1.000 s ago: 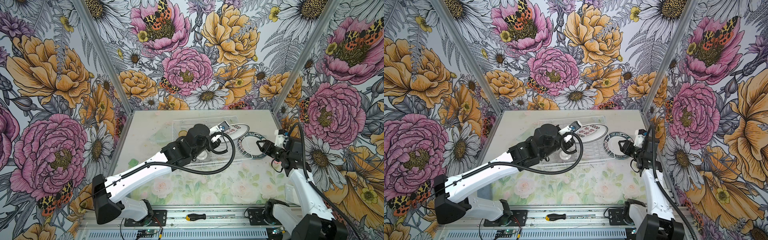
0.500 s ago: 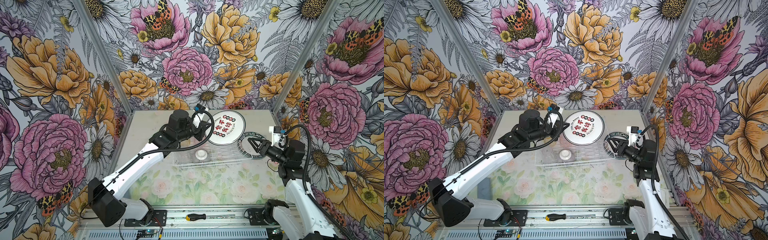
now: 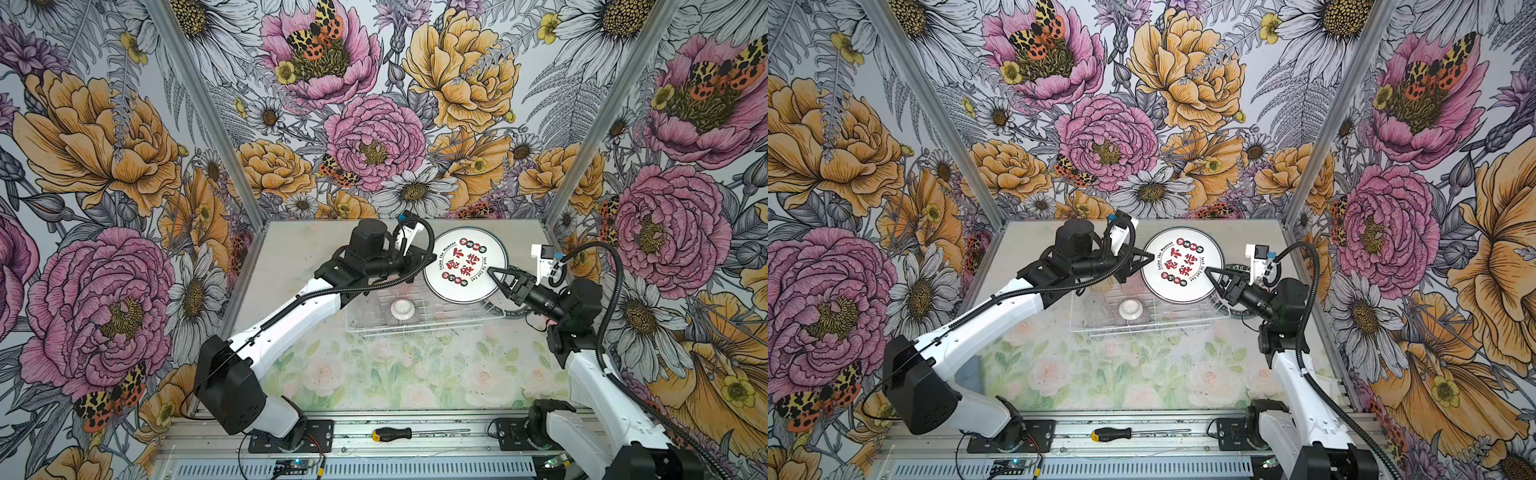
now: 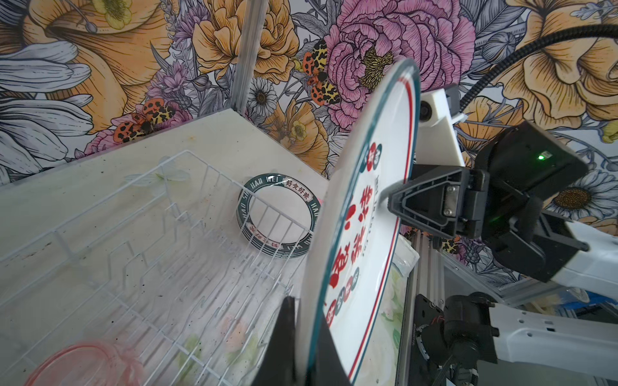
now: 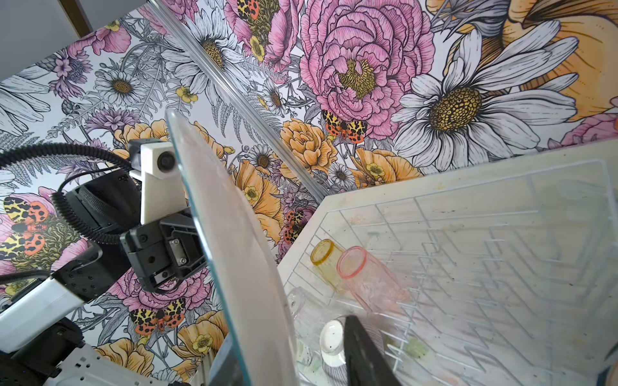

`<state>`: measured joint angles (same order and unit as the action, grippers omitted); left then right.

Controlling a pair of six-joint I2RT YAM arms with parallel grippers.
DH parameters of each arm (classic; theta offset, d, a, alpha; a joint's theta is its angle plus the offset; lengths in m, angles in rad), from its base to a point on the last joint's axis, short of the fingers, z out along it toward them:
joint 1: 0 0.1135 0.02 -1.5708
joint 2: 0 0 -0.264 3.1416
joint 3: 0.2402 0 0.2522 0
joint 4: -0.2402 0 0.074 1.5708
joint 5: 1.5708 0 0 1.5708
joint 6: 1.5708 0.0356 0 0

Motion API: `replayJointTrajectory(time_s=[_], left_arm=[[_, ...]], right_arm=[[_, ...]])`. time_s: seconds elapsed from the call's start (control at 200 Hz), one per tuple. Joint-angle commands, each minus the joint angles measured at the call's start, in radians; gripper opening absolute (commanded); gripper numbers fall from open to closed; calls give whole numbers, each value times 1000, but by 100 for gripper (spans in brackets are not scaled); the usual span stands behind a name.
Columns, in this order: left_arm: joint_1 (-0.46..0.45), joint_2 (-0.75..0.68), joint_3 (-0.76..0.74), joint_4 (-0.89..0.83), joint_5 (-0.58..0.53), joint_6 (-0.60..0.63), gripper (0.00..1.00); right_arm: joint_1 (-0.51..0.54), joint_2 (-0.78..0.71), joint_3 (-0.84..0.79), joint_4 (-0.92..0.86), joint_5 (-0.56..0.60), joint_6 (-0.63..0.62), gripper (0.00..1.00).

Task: Unload the mixed dishes from the dish rack
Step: 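Grasp the raised plate's rim with the right gripper while the left gripper holds it, then open the left gripper and carry the plate away from the rack with the right gripper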

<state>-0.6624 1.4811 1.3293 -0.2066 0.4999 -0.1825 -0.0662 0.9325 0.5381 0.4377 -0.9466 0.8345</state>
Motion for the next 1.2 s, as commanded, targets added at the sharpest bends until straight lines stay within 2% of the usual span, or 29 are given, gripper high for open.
replayJointTrajectory(time_s=[0.0,0.15,0.275,0.355,0.586,0.641,0.691,0.816,1.021,1.196], left_arm=[[11,9,0,104,72,-43,0],[10,21,-4,105,68,-41,0],[13,23,-8,100,62,-35,0],[14,24,-9,97,60,-33,0],[21,21,-22,86,42,-27,0],[23,15,-28,73,21,-18,14],[23,6,-38,59,-4,-7,22],[25,-27,-71,12,-83,29,31],[47,-120,-162,-56,-234,66,32],[67,-212,-217,-153,-380,110,34]], right_arm=[[21,15,9,68,21,11,27],[31,19,16,68,27,10,22],[32,21,24,52,29,7,6],[32,22,28,44,30,5,0],[31,7,39,23,74,0,0],[30,-9,50,-16,114,-19,0],[28,-22,72,-81,161,-54,0],[11,-30,134,-232,274,-122,0],[-102,-4,224,-450,460,-172,0],[-260,2,215,-515,512,-187,0]])
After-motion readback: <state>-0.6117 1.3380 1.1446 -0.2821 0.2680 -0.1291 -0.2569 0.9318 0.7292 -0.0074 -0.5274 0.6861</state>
